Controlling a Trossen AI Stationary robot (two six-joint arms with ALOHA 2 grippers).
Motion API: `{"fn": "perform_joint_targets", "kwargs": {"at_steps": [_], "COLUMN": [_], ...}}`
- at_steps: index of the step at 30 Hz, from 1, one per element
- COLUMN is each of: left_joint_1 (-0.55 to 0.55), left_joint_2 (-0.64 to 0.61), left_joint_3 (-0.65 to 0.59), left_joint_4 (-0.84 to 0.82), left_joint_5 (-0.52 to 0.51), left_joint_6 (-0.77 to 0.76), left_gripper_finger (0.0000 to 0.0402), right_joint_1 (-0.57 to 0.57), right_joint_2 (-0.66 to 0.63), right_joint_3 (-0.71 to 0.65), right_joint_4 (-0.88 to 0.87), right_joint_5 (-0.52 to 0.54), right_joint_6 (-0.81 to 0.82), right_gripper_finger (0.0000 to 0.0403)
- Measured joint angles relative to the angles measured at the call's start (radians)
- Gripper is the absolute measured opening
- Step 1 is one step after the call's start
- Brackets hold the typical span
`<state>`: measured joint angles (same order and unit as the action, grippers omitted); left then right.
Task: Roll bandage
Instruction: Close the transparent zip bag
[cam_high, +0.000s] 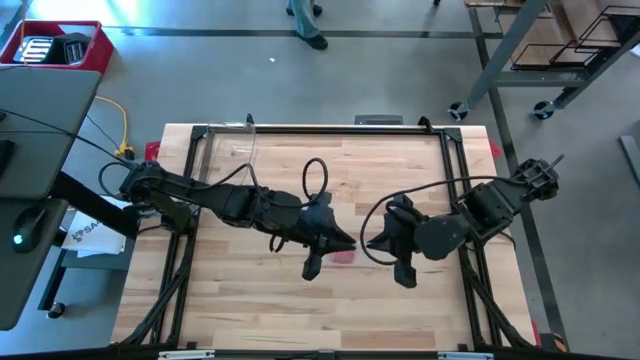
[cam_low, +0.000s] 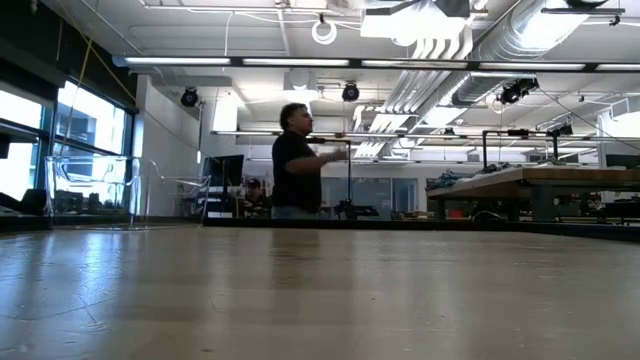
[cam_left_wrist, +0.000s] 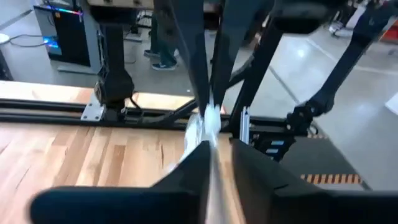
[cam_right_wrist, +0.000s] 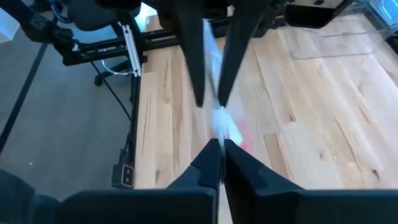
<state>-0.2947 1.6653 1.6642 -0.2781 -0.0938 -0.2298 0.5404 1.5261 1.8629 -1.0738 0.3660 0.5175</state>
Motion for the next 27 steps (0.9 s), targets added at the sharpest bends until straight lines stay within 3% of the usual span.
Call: {"fn": "perform_joint_targets", "kwargs": {"at_steps": [6, 11, 18, 27], "left_joint_1": [0.006, -0.006, -0.034, -0.033], "left_joint_2": [0.001, 0.030, 0.055, 0.063], "left_joint_3": [0.000, 0.000, 0.000, 0.000], "left_joint_4": [-0.020, 0.076, 0.186, 0.178], "left_joint_5": [-0.066, -0.104, -0.108, -0.154], "left_joint_6": [-0.012, 0.066, 0.137, 0.138], "left_gripper_finger": [0.0151, 0.0184, 0.0158, 0.0067], "right_joint_1": [-0.003, -0.003, -0.004, -0.003], "right_joint_2": [0.000, 0.000, 0.000, 0.000], "right_joint_3": [0.000, 0.000, 0.000, 0.000], "right_joint_4": [-0.001, -0.010, -0.006, -0.009], "right_joint_5": [-0.006, -0.006, 0.001, 0.001], "right_joint_6": [0.007, 0.006, 0.018, 0.025], "right_gripper_finger": [0.0001, 0.0001, 0.0000, 0.0000]}}
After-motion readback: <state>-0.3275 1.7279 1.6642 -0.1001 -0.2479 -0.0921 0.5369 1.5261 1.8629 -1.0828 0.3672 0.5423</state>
